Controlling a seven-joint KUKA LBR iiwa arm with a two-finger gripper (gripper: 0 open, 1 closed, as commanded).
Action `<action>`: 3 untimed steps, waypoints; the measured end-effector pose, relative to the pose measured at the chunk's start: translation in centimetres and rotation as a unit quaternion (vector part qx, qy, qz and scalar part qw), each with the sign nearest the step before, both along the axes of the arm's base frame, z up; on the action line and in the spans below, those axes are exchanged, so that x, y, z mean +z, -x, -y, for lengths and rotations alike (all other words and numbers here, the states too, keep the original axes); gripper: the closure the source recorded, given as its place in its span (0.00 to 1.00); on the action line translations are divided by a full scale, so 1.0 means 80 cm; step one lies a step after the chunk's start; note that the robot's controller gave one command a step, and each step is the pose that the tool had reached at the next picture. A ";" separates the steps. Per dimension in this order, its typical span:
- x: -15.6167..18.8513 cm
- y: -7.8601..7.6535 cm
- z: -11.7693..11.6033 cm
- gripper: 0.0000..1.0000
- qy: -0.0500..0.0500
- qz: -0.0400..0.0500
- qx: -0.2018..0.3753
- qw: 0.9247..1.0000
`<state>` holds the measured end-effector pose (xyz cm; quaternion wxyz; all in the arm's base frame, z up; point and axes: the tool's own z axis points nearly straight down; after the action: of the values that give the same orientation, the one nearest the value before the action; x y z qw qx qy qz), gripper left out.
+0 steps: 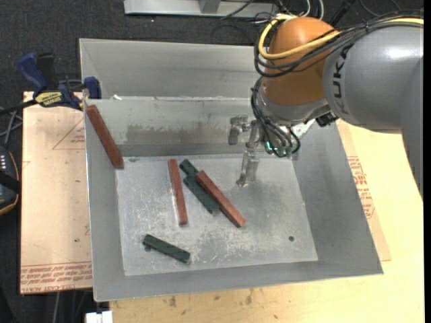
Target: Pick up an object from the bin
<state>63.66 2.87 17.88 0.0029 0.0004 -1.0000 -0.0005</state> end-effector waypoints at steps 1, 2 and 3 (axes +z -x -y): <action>0.004 -0.001 0.000 0.00 0.000 0.002 0.000 1.000; 0.044 -0.001 -0.058 0.00 0.001 0.003 0.008 1.000; 0.008 0.003 -0.097 0.00 -0.001 0.009 0.029 1.000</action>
Offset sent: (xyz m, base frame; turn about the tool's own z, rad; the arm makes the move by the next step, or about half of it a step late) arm 0.0004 0.0768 0.0541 -0.0320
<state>63.43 10.60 18.54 -0.0063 0.0298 -0.9995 -0.0017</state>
